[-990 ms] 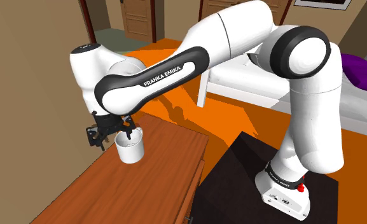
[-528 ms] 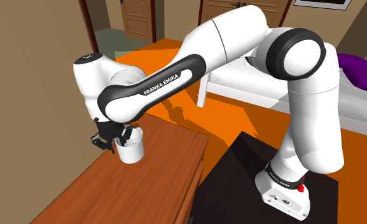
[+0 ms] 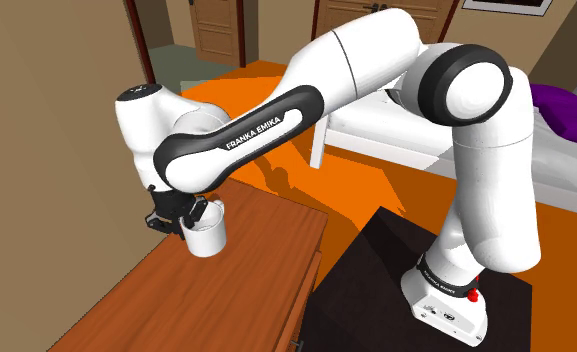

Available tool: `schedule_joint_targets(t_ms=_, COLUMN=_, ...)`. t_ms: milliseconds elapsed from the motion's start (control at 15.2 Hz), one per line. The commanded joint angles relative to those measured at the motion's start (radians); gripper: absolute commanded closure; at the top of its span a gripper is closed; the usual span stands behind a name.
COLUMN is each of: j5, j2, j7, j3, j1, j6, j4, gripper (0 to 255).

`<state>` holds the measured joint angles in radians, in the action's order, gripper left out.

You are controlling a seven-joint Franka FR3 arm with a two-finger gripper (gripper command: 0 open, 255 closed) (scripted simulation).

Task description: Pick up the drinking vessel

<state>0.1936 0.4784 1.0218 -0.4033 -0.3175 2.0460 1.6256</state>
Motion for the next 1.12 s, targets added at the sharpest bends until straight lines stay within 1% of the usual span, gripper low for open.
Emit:
schedule_joint_targets(t_ms=0, j5=-0.003, j2=-0.006, j7=-0.002, j3=-0.001, j1=0.001, j6=-0.011, j4=-0.004, gripper=255)
schedule_joint_targets(t_ms=924, j5=-0.03, j2=-0.059, j7=-0.019, j3=-0.015, j1=0.002, j6=-0.173, j4=-0.119, gripper=255)
schedule_joint_targets(t_ms=1056, j5=-0.03, j2=-0.059, j7=-0.019, j3=-0.015, j1=0.002, j6=-0.175, j4=-0.12, gripper=255)
